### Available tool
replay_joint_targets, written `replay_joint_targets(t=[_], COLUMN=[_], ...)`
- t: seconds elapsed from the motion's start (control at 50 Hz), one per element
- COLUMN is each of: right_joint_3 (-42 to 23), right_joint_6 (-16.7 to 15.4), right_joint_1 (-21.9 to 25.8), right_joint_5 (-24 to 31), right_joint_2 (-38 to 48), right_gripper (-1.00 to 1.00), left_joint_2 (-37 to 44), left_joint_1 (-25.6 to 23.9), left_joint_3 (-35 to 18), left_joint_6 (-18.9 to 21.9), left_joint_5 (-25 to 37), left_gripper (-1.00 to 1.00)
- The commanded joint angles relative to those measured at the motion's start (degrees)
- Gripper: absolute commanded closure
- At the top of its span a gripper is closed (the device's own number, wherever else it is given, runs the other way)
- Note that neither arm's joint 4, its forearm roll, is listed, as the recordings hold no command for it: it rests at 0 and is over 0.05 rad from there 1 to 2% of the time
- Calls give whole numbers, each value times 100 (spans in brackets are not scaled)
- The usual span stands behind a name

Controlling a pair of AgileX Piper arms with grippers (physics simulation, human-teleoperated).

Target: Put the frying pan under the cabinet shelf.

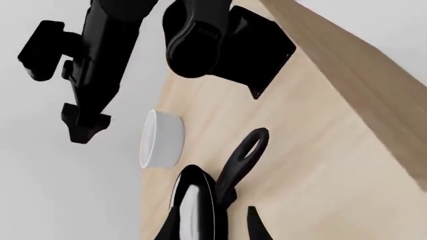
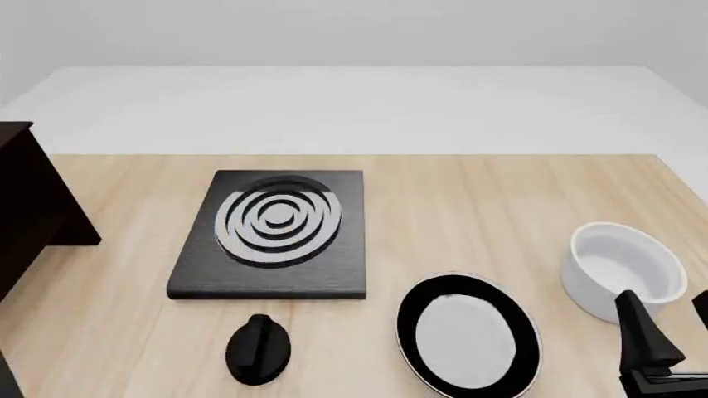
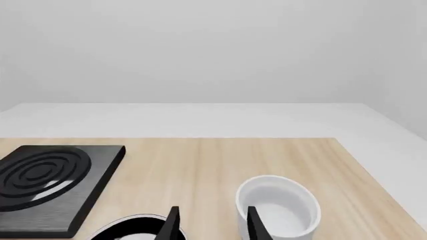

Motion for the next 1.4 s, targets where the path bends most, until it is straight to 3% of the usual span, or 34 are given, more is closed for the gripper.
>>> replay_joint_targets(t=[0.02,0.44,1.4], right_joint_3=[0,0,0], right_joint_6=[1,1,1], right_joint_1=[0,1,0], right_joint_5=[0,0,0], right_joint_2=[0,1,0], right_gripper=[-100,-100,-100], left_joint_2=[407,1007,1683], left_joint_1=[-147,-169,-33], left_joint_3=[-204,-678,-1694], left_joint_6=[114,287,662], left_joint_5=[-29,64,1085], left_gripper=[-100,-100,-100])
